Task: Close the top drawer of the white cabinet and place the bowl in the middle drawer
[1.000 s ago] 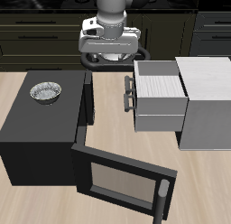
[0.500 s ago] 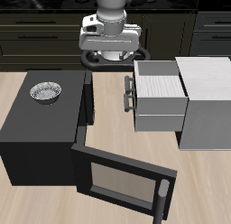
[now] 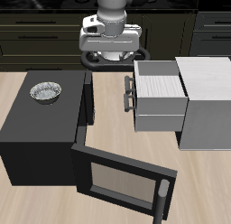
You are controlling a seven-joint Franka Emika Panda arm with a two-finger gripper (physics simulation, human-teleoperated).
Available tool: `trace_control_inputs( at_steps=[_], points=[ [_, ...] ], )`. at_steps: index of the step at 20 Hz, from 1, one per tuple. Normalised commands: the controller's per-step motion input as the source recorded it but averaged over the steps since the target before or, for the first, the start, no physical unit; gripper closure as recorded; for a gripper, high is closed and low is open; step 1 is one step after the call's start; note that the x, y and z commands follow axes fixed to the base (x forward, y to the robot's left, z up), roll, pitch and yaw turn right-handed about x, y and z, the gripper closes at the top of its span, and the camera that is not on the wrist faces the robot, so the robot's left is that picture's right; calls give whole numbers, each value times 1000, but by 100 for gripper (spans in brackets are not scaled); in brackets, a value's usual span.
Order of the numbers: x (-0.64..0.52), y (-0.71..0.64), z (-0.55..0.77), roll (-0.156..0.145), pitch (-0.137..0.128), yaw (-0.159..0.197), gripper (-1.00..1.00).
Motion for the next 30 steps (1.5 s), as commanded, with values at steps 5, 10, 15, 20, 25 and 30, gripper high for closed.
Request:
trace_control_inputs(
  at_steps=[5, 10, 15, 20, 25, 30],
  points=[
    [55, -73, 83, -31, -27, 122, -100],
    [70, -34, 26, -10, -1, 96, -100],
    [45, -177, 27, -52, -8, 106, -100],
    [129, -108, 39, -7, 0, 103, -100],
    [197, 45, -12, 12, -14, 166, -100],
    [163, 50, -79, -2, 11, 100, -100]
  ],
)
